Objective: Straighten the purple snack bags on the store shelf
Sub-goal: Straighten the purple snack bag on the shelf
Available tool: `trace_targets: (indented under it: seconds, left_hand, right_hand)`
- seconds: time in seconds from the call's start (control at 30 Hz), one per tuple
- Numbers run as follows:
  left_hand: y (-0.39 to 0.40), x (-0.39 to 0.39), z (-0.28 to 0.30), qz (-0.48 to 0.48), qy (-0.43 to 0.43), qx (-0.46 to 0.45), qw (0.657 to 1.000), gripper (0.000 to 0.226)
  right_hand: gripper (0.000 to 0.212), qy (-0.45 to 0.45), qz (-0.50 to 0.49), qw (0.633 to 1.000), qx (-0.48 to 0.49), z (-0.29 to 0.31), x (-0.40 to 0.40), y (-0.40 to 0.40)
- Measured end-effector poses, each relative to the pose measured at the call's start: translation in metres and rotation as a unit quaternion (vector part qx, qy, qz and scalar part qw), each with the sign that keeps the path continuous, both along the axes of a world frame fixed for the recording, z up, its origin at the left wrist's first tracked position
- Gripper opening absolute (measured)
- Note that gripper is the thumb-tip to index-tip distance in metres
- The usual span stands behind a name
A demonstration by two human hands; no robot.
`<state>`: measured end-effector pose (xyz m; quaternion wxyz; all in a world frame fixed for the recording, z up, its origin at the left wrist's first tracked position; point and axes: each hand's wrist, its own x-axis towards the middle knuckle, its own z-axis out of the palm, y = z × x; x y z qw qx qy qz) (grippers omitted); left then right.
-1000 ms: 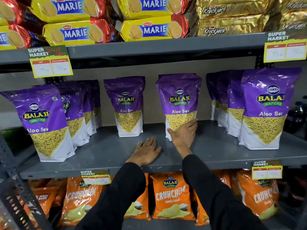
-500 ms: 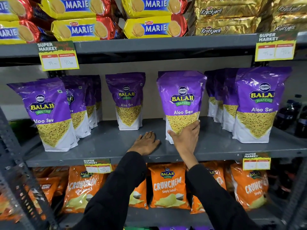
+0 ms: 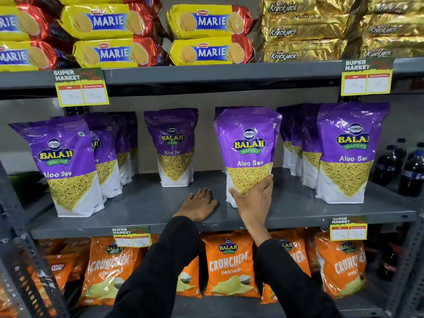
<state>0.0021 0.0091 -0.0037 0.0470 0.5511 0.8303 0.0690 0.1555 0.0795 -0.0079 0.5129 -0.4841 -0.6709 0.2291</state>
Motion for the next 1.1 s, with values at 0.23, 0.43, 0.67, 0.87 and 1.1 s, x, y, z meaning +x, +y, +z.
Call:
trace_targets:
  seconds: [0.23, 0.43, 0.67, 0.87, 1.1]
  left_hand:
    - [-0.001, 0.001, 0.000, -0.003, 0.000, 0.003, 1.000, 0.068]
    - [-0.001, 0.000, 0.000, -0.005, 0.000, 0.003, 1.000, 0.069]
    - [-0.006, 0.004, 0.003, -0.001, -0.006, 0.020, 1.000, 0.067]
    - [-0.035, 0.003, 0.002, 0.058, -0.069, 0.140, 0.986, 0.054]
    - [-0.093, -0.040, -0.002, 0.068, -0.033, 0.163, 0.984, 0.054]
  right_hand:
    - [0.128, 0.006, 0.005, 1.000, 0.010, -0.003, 0.000, 0.002]
    - [0.128, 0.007, 0.020, 1.000, 0.016, -0.004, 0.002, 0.003]
    - [0.132, 0.004, 0.026, 1.000, 0.011, -0.004, 0.001, -0.001]
    - [0.095, 0.130, 0.070, 0.984, 0.099, -0.016, 0.009, -0.042]
    - [0.059, 0.147, 0.207, 0.961, 0.105, -0.019, -0.052, -0.092]
